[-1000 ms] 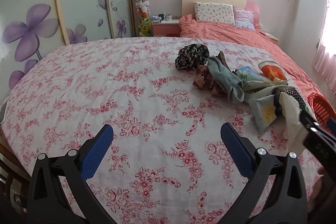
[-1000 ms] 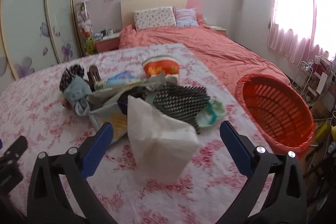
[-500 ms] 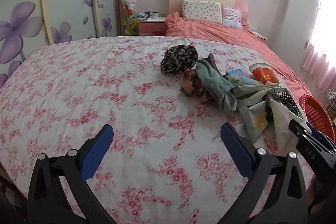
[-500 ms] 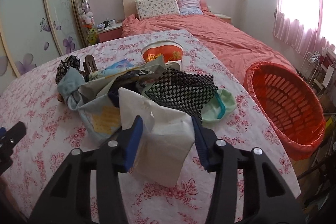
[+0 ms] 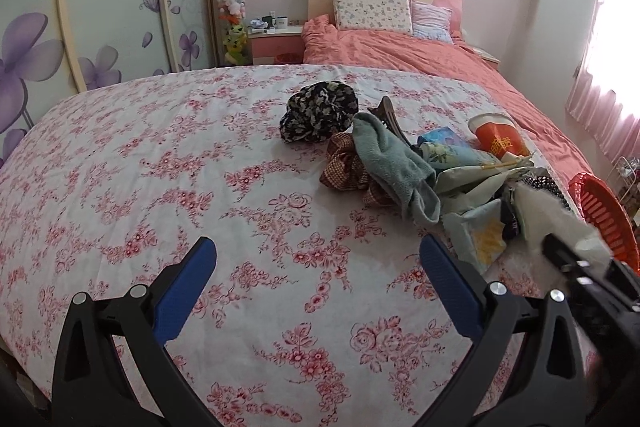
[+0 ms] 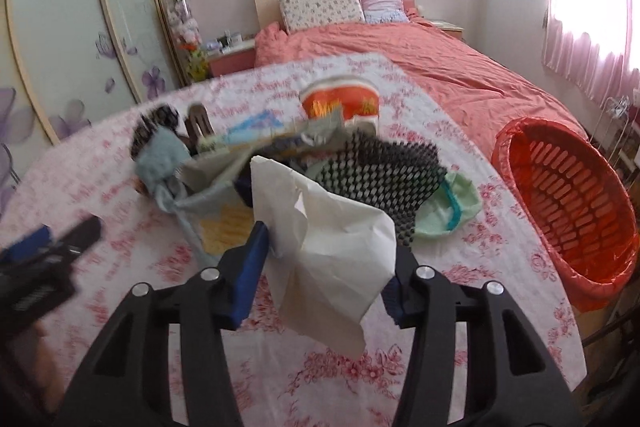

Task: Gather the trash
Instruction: 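Grasp the white tissue with the right gripper while the left gripper grasps the grey-green cloth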

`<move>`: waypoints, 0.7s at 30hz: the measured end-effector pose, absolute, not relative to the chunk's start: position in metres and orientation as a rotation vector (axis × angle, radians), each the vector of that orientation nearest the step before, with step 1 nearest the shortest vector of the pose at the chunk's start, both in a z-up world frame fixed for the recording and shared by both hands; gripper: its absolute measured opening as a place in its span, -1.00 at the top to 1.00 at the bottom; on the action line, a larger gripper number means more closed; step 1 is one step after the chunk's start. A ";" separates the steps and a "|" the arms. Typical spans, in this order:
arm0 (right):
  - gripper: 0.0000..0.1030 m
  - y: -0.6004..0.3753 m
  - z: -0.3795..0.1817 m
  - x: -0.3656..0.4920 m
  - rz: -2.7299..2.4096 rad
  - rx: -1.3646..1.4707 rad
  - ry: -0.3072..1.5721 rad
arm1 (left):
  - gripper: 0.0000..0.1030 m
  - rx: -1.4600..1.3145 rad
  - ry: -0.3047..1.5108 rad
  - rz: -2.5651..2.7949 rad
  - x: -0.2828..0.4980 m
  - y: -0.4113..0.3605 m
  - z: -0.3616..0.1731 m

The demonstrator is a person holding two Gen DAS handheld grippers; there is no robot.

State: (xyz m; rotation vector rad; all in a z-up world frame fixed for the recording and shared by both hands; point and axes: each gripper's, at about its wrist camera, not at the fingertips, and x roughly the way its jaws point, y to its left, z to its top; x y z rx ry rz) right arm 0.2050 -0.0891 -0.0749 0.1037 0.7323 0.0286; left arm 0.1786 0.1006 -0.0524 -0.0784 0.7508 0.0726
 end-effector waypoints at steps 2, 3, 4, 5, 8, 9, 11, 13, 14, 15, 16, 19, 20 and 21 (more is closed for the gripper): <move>0.03 -0.092 -0.064 0.200 0.049 0.123 0.712 | -0.93 -0.082 0.749 0.061 0.183 0.099 -0.051; 0.03 -0.093 -0.058 0.197 0.058 0.130 0.699 | -0.92 -0.086 0.748 0.053 0.185 0.098 -0.050; 0.02 -0.094 -0.054 0.195 0.061 0.134 0.692 | -0.88 -0.090 0.748 0.045 0.187 0.097 -0.050; 0.02 -0.095 -0.048 0.192 0.069 0.143 0.677 | -0.82 -0.096 0.753 0.032 0.190 0.096 -0.050; 0.02 -0.095 -0.036 0.187 0.080 0.154 0.648 | -0.70 -0.120 0.770 0.005 0.202 0.092 -0.050; 0.02 -0.094 -0.032 0.185 0.083 0.153 0.638 | -0.68 -0.126 0.775 -0.003 0.206 0.090 -0.050; 0.02 -0.094 -0.027 0.183 0.081 0.143 0.622 | -0.61 -0.128 0.778 -0.009 0.213 0.086 -0.050; 0.02 -0.094 -0.026 0.184 0.076 0.132 0.616 | -0.52 -0.118 0.785 -0.006 0.222 0.082 -0.051; 0.02 -0.095 -0.026 0.184 0.072 0.129 0.615 | -0.47 -0.115 0.789 -0.006 0.225 0.080 -0.052; 0.02 -0.097 -0.027 0.184 0.064 0.126 0.614 | -0.43 -0.110 0.797 -0.004 0.229 0.078 -0.053; 0.02 -0.098 -0.028 0.183 0.060 0.123 0.614 | -0.38 -0.107 0.805 -0.003 0.231 0.076 -0.055; 0.02 -0.102 -0.032 0.184 0.043 0.121 0.626 | -0.21 -0.097 0.828 -0.004 0.239 0.070 -0.060; 0.02 -0.104 -0.033 0.185 0.038 0.122 0.631 | -0.14 -0.086 0.833 -0.002 0.241 0.066 -0.062; 0.02 -0.105 -0.034 0.185 0.035 0.124 0.635 | -0.09 -0.080 0.837 0.000 0.242 0.064 -0.062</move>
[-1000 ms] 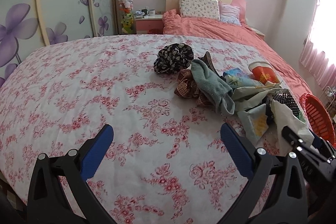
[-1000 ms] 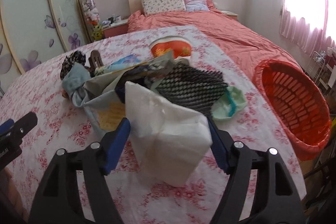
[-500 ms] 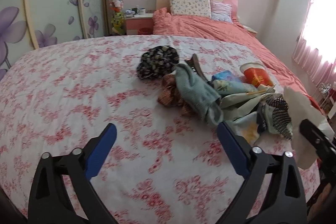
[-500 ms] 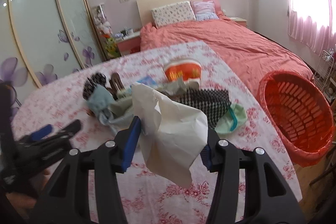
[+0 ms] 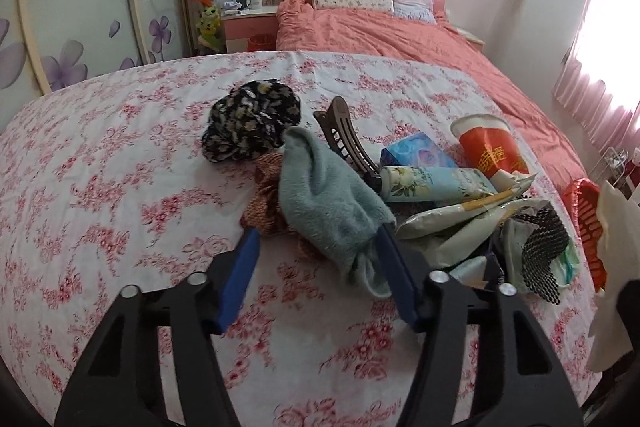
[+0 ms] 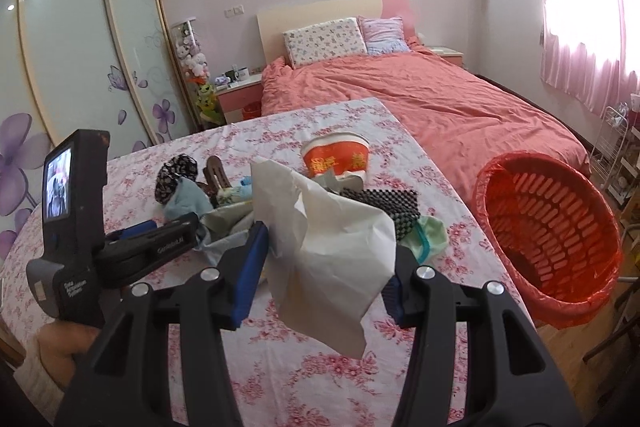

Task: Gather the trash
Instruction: 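Grasp the white tissue with the right gripper while the left gripper grasps the grey-green cloth, then carry the tissue and cloth over the orange basket and open both grippers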

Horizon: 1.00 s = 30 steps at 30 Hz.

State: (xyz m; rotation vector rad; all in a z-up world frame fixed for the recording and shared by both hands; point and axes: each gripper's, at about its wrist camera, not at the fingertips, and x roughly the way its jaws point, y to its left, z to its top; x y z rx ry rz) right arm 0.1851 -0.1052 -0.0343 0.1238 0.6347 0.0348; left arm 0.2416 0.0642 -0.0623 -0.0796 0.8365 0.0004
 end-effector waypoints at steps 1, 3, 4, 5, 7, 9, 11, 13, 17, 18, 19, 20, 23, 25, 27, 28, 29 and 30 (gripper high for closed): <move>0.02 -0.107 -0.035 0.185 0.031 0.125 0.639 | 0.07 -0.076 0.840 -0.001 0.243 0.063 -0.062; 0.02 -0.108 -0.036 0.185 0.027 0.126 0.642 | 0.38 -0.067 0.848 -0.021 0.245 0.059 -0.062; 0.02 -0.109 -0.036 0.184 0.024 0.125 0.641 | 0.52 -0.062 0.849 -0.022 0.244 0.058 -0.061; 0.02 -0.110 -0.036 0.184 0.024 0.125 0.640 | 0.63 -0.062 0.848 -0.030 0.243 0.058 -0.059; 0.02 -0.112 -0.034 0.182 0.021 0.125 0.634 | 0.74 -0.053 0.836 -0.045 0.239 0.059 -0.053; 0.01 -0.114 -0.033 0.181 0.020 0.128 0.631 | 0.77 -0.047 0.821 -0.054 0.236 0.062 -0.045; 0.01 -0.116 -0.031 0.180 0.021 0.133 0.628 | 0.77 -0.049 0.807 -0.060 0.234 0.067 -0.037; 0.01 -0.118 -0.029 0.179 0.022 0.140 0.624 | 0.77 -0.052 0.789 -0.064 0.233 0.070 -0.028; 0.01 -0.123 -0.024 0.176 0.027 0.160 0.616 | 0.77 -0.049 0.751 -0.063 0.228 0.077 -0.007; 0.01 -0.125 -0.023 0.176 0.028 0.166 0.615 | 0.77 -0.046 0.741 -0.058 0.227 0.078 -0.001; 0.01 -0.127 -0.021 0.176 0.027 0.171 0.611 | 0.78 -0.046 0.733 -0.059 0.226 0.078 0.004; 0.01 -0.130 -0.019 0.175 0.025 0.174 0.606 | 0.78 -0.046 0.726 -0.062 0.225 0.077 0.008; 0.01 -0.140 -0.013 0.173 0.019 0.188 0.592 | 0.78 -0.040 0.707 -0.076 0.221 0.071 0.019; 0.01 -0.147 -0.007 0.170 0.007 0.194 0.577 | 0.78 -0.034 0.695 -0.093 0.218 0.064 0.024; 0.01 -0.155 -0.002 0.168 -0.004 0.196 0.564 | 0.78 -0.024 0.685 -0.120 0.215 0.051 0.029; 0.01 -0.158 0.000 0.168 -0.010 0.198 0.558 | 0.78 -0.021 0.683 -0.131 0.213 0.047 0.030; 0.02 -0.165 0.003 0.166 -0.019 0.201 0.549 | 0.78 -0.015 0.679 -0.149 0.211 0.039 0.032; 0.01 -0.168 0.006 0.165 -0.024 0.203 0.545 | 0.78 -0.011 0.677 -0.168 0.209 0.031 0.033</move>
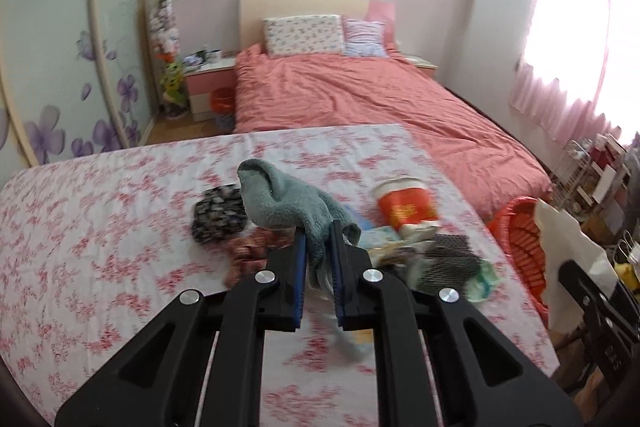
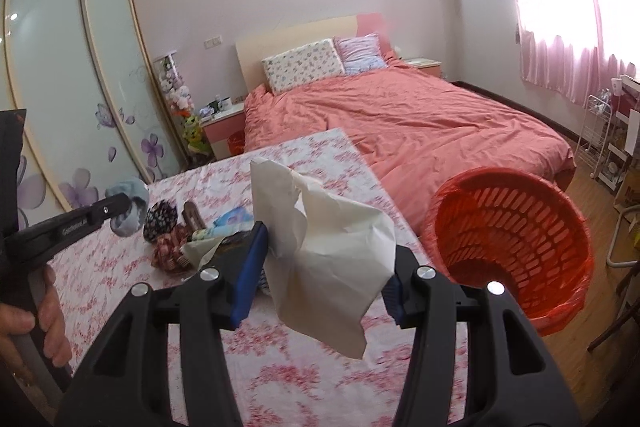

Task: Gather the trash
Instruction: 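Carry the tissue and cloth over the orange basket and open both grippers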

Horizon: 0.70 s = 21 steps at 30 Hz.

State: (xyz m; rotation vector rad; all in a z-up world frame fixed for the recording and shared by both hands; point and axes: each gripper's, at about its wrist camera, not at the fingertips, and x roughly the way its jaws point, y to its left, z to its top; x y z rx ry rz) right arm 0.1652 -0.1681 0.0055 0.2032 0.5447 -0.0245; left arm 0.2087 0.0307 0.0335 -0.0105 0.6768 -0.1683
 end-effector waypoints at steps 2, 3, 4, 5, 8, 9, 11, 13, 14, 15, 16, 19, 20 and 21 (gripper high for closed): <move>0.01 -0.178 0.009 0.163 -0.042 0.205 0.531 | 0.77 -0.003 0.673 -0.207 0.205 0.017 0.036; 0.02 -0.183 0.011 0.161 -0.052 0.204 0.523 | 0.78 0.001 0.670 -0.227 0.203 0.010 0.037; 0.02 -0.187 0.011 0.161 -0.060 0.203 0.517 | 0.78 0.005 0.668 -0.246 0.201 0.002 0.038; 0.02 -0.194 0.013 0.159 -0.075 0.201 0.507 | 0.78 0.009 0.667 -0.272 0.199 -0.007 0.038; 0.03 -0.210 0.014 0.155 -0.104 0.207 0.487 | 0.78 0.017 0.666 -0.341 0.194 -0.032 0.039; 0.03 -0.217 0.015 0.154 -0.117 0.212 0.479 | 0.78 0.020 0.665 -0.363 0.192 -0.040 0.039; 0.03 -0.229 0.015 0.153 -0.137 0.217 0.468 | 0.78 0.026 0.665 -0.410 0.190 -0.056 0.039; 0.04 -0.244 0.015 0.152 -0.166 0.224 0.460 | 0.78 0.033 0.670 -0.460 0.189 -0.073 0.037; 0.04 -0.251 0.015 0.152 -0.179 0.229 0.458 | 0.78 0.038 0.671 -0.480 0.188 -0.083 0.035; 0.04 -0.258 0.014 0.152 -0.190 0.234 0.456 | 0.78 0.043 0.672 -0.494 0.188 -0.089 0.034; 0.04 -0.266 0.014 0.151 -0.205 0.242 0.453 | 0.78 0.051 0.673 -0.519 0.187 -0.099 0.033; 0.04 -0.284 0.010 0.150 -0.234 0.265 0.451 | 0.78 0.065 0.680 -0.569 0.189 -0.118 0.027; 0.04 -0.293 0.009 0.150 -0.248 0.272 0.450 | 0.78 0.070 0.682 -0.589 0.189 -0.126 0.025; 0.04 -0.300 0.007 0.150 -0.258 0.280 0.451 | 0.78 0.076 0.685 -0.607 0.191 -0.134 0.022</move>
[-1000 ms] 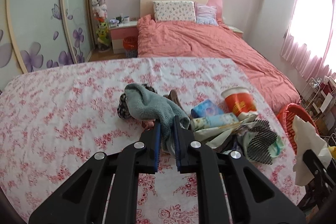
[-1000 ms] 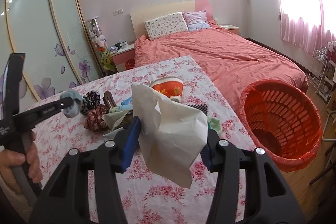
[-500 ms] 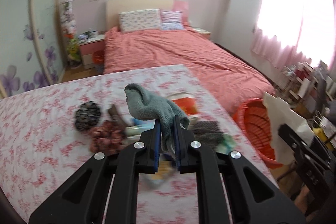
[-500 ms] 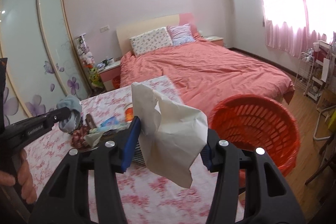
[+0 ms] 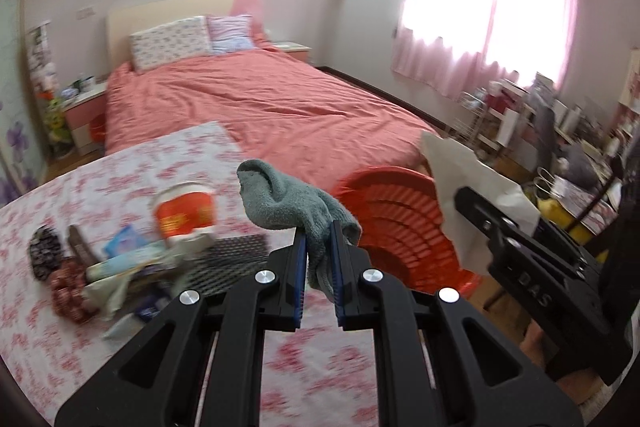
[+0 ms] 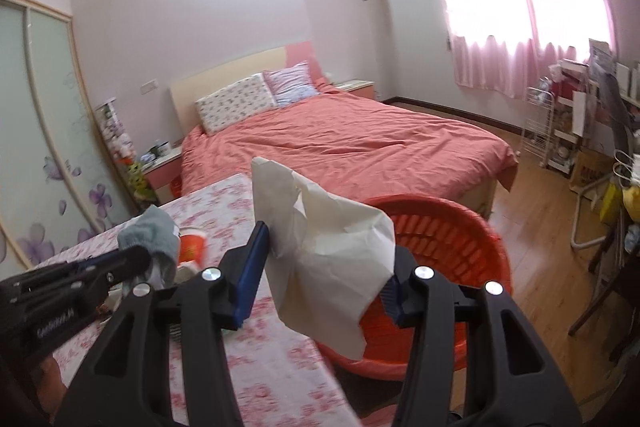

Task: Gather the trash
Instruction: 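Carry the tissue and cloth over the orange basket and open both grippers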

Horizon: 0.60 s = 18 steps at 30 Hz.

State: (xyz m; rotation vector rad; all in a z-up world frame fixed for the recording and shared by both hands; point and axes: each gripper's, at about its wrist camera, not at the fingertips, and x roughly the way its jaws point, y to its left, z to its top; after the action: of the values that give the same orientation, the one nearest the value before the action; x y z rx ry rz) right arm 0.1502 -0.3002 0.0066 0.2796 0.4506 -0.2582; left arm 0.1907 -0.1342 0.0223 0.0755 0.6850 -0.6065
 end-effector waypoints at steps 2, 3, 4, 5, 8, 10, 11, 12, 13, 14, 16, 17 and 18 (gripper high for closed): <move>0.04 -0.313 0.002 0.151 -0.277 0.292 0.455 | 0.78 0.090 0.690 -0.642 0.191 -0.150 0.017; 0.04 -0.318 0.000 0.151 -0.282 0.298 0.456 | 0.78 0.095 0.691 -0.653 0.191 -0.155 0.016; 0.04 -0.323 -0.002 0.151 -0.288 0.305 0.458 | 0.78 0.101 0.692 -0.666 0.190 -0.163 0.014; 0.04 -0.330 -0.005 0.152 -0.294 0.316 0.461 | 0.78 0.107 0.698 -0.683 0.191 -0.171 0.012; 0.04 -0.347 -0.012 0.153 -0.315 0.339 0.465 | 0.78 0.125 0.721 -0.729 0.193 -0.191 0.005; 0.04 -0.357 -0.015 0.154 -0.326 0.350 0.466 | 0.78 0.136 0.736 -0.753 0.195 -0.202 0.000; 0.04 -0.363 -0.017 0.156 -0.333 0.359 0.468 | 0.78 0.139 0.740 -0.760 0.194 -0.205 -0.001; 0.04 -0.369 -0.020 0.158 -0.337 0.367 0.472 | 0.78 0.147 0.748 -0.767 0.195 -0.211 -0.003; 0.04 -0.371 -0.021 0.159 -0.339 0.374 0.475 | 0.78 0.153 0.756 -0.773 0.196 -0.217 -0.007; 0.03 -0.378 -0.024 0.162 -0.344 0.383 0.480 | 0.78 0.156 0.761 -0.778 0.196 -0.220 -0.008; -0.01 -0.386 -0.028 0.167 -0.350 0.402 0.489 | 0.77 0.174 0.780 -0.778 0.199 -0.228 -0.015; -0.06 -0.394 -0.032 0.171 -0.349 0.420 0.496 | 0.76 0.179 0.790 -0.773 0.200 -0.231 -0.018; -0.08 -0.398 -0.033 0.172 -0.350 0.429 0.499 | 0.71 0.183 0.799 -0.767 0.201 -0.234 -0.020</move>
State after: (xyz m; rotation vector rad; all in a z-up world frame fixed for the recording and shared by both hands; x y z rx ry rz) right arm 0.1723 -0.3978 -0.0335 0.4285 0.4992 -0.3496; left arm 0.2015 -0.2342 -0.0201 0.1830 0.7995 -0.7673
